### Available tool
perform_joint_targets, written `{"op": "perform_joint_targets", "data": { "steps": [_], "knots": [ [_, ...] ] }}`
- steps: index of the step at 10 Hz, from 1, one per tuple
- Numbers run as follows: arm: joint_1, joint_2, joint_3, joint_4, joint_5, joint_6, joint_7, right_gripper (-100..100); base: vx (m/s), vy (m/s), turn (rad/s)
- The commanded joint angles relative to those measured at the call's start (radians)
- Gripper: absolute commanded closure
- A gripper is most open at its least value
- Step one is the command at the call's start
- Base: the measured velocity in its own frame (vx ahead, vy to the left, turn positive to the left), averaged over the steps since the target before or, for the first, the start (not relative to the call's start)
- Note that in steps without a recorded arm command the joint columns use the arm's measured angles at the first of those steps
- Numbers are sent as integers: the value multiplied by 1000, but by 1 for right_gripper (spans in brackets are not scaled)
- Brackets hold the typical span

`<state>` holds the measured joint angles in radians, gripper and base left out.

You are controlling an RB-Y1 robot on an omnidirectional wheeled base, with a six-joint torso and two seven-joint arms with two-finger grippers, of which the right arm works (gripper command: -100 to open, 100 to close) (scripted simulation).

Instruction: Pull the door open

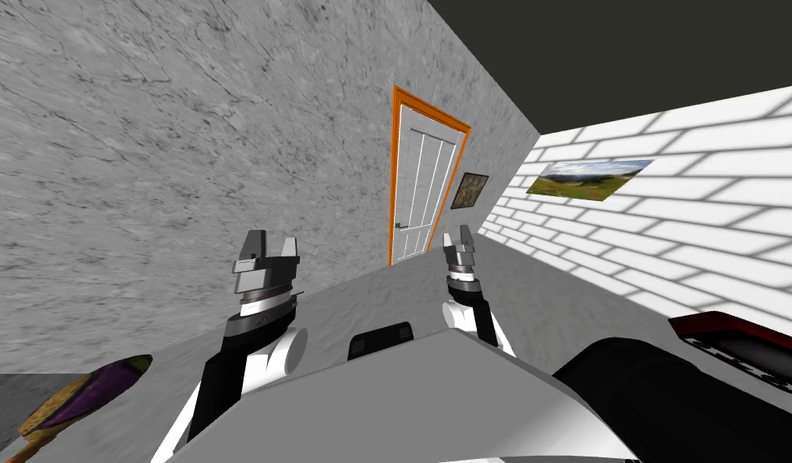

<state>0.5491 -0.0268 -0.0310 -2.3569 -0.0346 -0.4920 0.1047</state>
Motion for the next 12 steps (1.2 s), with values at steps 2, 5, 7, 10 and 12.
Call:
{"op": "perform_joint_targets", "data": {
  "steps": [2,5,7,10,12],
  "knots": [
    [-14,-10,0,52,-2,-11,-10,-100,91,-28,64],
    [-32,-23,0,124,-6,-27,-24,-100,128,-38,63],
    [-44,-31,0,169,-8,-37,-32,-100,96,-26,55],
    [-65,-44,0,247,-11,-54,-47,-100,86,-32,73],
    [-80,-53,0,306,-14,-67,-59,-100,85,-49,76]
  ]
}}
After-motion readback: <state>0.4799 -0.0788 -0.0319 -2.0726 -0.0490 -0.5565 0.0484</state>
